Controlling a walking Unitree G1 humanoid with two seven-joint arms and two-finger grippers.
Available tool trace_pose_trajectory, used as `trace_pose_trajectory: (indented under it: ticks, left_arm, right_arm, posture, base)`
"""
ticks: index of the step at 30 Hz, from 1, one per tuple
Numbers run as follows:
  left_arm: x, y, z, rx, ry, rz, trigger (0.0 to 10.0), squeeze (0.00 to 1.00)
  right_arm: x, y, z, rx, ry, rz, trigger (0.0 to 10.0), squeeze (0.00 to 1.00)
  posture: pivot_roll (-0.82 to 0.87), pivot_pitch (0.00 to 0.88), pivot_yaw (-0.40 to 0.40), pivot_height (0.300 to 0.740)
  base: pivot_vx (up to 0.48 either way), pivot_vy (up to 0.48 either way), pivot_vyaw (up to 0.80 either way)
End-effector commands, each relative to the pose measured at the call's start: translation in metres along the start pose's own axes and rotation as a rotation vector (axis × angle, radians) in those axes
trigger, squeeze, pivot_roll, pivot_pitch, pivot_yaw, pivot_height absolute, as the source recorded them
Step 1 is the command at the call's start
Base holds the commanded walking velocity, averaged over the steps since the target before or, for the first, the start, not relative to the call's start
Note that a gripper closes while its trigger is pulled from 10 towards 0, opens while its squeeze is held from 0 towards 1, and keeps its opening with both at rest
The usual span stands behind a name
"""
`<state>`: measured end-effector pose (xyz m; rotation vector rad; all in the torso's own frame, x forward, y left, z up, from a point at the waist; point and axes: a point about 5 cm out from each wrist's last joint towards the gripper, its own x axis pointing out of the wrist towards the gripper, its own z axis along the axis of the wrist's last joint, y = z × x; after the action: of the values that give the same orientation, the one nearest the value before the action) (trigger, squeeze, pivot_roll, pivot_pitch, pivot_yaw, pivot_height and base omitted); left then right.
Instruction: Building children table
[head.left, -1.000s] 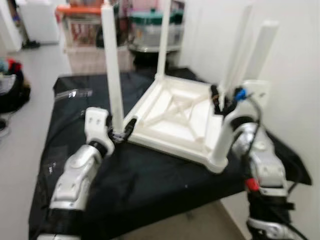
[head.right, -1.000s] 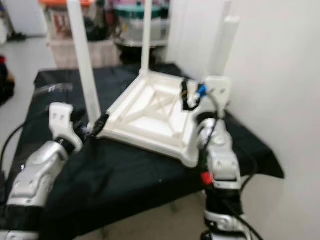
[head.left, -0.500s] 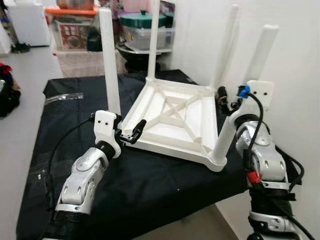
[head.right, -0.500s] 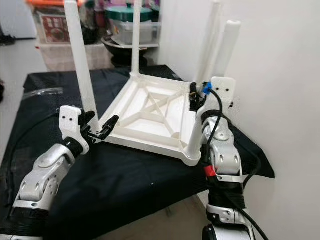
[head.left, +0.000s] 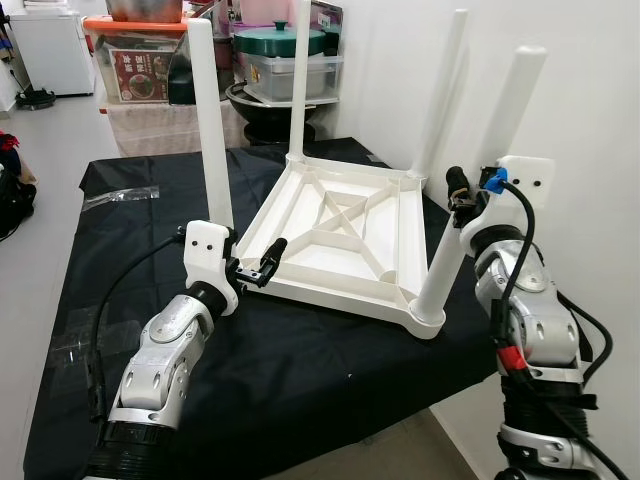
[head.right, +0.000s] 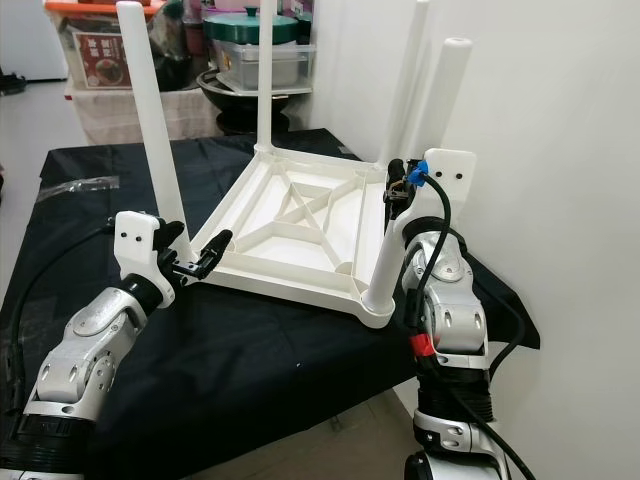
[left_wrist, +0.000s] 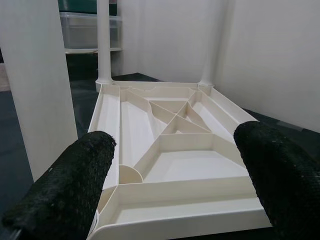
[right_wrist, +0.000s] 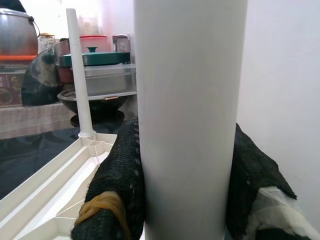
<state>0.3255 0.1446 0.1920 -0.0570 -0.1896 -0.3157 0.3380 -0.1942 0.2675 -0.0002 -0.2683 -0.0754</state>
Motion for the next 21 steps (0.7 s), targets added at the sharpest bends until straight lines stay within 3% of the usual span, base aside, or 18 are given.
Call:
trace_pose_trajectory:
  ticks: [1, 4, 6, 11, 18, 21]
  left_arm:
    - [0.0, 0.001, -0.003, 0.009, 0.011, 0.006, 10.0, 0.0]
    - [0.0, 0.001, -0.003, 0.01, 0.012, 0.005, 10.0, 0.0]
    - [0.0, 0.001, -0.003, 0.012, 0.012, 0.004, 10.0, 0.0]
    - [0.0, 0.003, -0.003, 0.016, 0.014, 0.006, 10.0, 0.0]
    - [-0.001, 0.002, -0.004, 0.017, 0.018, 0.007, 10.0, 0.0]
    - [-0.001, 0.001, -0.005, 0.015, 0.022, 0.005, 10.0, 0.0]
  right_arm:
    - [-0.001, 0.006, 0.009, -0.025, -0.067, 0.064, 0.0, 0.0]
    - [-0.003, 0.009, 0.016, -0.084, -0.13, 0.102, 0.0, 0.0]
    - [-0.008, 0.015, 0.026, -0.21, -0.229, 0.164, 0.0, 0.0]
    - [-0.017, 0.021, 0.031, -0.309, -0.311, 0.26, 0.0, 0.0]
    - [-0.021, 0.016, 0.022, -0.312, -0.282, 0.243, 0.0, 0.0]
    - [-0.013, 0.0, 0.008, -0.144, -0.173, 0.109, 0.0, 0.0]
  posture:
    - [0.07, 0.0, -0.08, 0.74]
    - [0.07, 0.0, -0.078, 0.74]
    - [0.07, 0.0, -0.076, 0.74]
    - [0.07, 0.0, -0.073, 0.74]
    - [0.08, 0.0, -0.07, 0.74]
    - [0.08, 0.0, -0.07, 0.74]
  base:
    - [0.0, 0.0, 0.0]
    - [0.0, 0.0, 0.0]
    - [0.0, 0.0, 0.0]
    - [0.0, 0.0, 0.0]
    - [0.0, 0.0, 0.0]
    - [0.0, 0.0, 0.0]
